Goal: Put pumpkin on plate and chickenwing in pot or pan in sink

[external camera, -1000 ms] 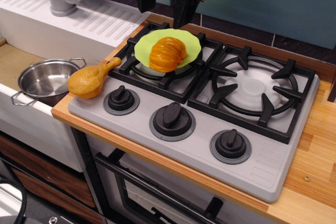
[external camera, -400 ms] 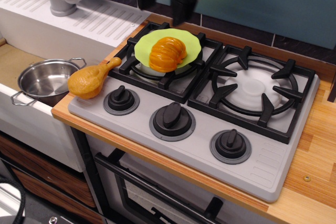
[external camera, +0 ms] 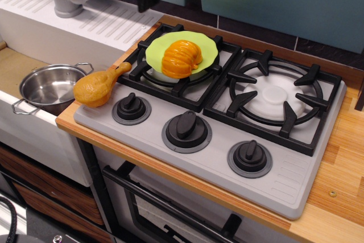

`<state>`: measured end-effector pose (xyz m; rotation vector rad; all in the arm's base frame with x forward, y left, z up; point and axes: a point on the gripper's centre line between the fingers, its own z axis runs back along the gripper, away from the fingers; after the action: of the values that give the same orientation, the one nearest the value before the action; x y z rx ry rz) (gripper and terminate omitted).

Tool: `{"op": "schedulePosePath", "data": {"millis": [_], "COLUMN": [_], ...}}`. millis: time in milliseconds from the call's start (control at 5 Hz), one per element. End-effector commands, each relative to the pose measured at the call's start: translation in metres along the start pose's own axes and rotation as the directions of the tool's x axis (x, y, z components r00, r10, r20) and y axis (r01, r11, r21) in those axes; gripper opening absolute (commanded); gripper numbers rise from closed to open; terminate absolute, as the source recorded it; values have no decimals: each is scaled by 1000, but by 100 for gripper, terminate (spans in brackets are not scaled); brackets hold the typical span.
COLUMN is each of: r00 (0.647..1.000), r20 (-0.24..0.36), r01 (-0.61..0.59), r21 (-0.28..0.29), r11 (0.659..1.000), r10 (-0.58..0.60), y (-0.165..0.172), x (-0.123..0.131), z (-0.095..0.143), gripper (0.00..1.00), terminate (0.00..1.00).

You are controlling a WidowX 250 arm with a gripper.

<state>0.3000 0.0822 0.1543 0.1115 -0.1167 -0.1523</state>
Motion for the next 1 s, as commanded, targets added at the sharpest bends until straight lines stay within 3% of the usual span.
{"op": "schedulePosePath", "data": {"millis": [0, 400, 800], "r00": [995, 990, 978], "r20": [98, 121, 156], "r01": [-13, -75, -136], "r21": [1, -35, -27], "r11": [1000, 997, 990], "r10": [13, 78, 138], "y": [22, 26, 22], "x": [1, -6, -12], "z": [10, -11, -30], "gripper": [100, 100, 100], "terminate": [0, 0, 0]}}
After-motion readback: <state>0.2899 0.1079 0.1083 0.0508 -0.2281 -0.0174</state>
